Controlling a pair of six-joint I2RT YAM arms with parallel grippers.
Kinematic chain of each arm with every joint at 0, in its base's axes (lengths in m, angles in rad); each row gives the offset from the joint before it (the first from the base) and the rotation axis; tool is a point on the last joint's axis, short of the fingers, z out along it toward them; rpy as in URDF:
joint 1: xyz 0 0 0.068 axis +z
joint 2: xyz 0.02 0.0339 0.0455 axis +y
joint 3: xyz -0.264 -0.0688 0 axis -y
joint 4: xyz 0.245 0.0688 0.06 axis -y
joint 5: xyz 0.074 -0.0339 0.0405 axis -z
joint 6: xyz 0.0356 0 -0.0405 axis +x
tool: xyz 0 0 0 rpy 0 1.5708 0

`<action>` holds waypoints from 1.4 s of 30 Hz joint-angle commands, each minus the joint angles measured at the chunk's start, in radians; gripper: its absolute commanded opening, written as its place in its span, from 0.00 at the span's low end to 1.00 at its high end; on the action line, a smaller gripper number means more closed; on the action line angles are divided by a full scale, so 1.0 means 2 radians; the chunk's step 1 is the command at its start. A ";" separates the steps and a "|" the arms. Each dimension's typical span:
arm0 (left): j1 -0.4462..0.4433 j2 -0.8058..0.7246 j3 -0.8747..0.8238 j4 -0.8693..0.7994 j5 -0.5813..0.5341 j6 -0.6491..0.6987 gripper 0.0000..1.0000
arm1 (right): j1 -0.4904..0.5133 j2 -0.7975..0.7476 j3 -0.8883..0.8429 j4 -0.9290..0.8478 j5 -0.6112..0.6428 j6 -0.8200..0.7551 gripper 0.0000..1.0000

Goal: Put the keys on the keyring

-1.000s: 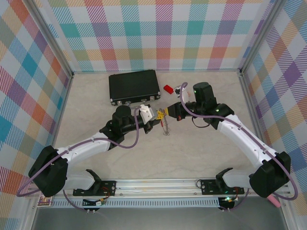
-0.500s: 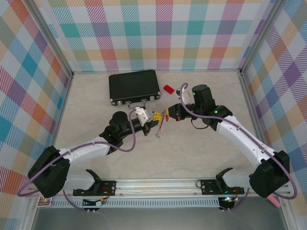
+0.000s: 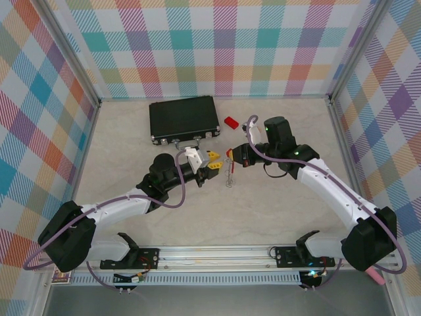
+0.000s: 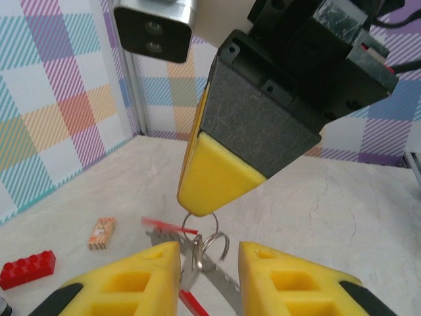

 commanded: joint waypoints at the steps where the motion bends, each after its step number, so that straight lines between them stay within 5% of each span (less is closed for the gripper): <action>1: 0.000 -0.017 0.014 -0.024 0.004 0.012 0.29 | -0.002 0.005 0.024 -0.019 0.009 -0.030 0.00; 14: 0.000 0.006 0.063 -0.121 0.025 0.039 0.17 | 0.005 0.007 0.031 -0.033 0.017 -0.047 0.00; 21: 0.000 0.019 0.066 -0.140 0.017 0.044 0.22 | 0.005 0.005 0.031 -0.031 0.010 -0.045 0.00; 26: 0.000 0.031 0.076 -0.149 0.012 0.044 0.07 | 0.005 0.004 0.029 -0.027 0.007 -0.042 0.00; 32: 0.000 0.054 0.082 -0.133 -0.008 0.040 0.21 | 0.009 0.003 0.026 -0.026 -0.002 -0.041 0.00; 42: 0.000 0.070 0.095 -0.112 -0.016 0.043 0.22 | 0.009 0.001 0.020 -0.023 -0.009 -0.039 0.00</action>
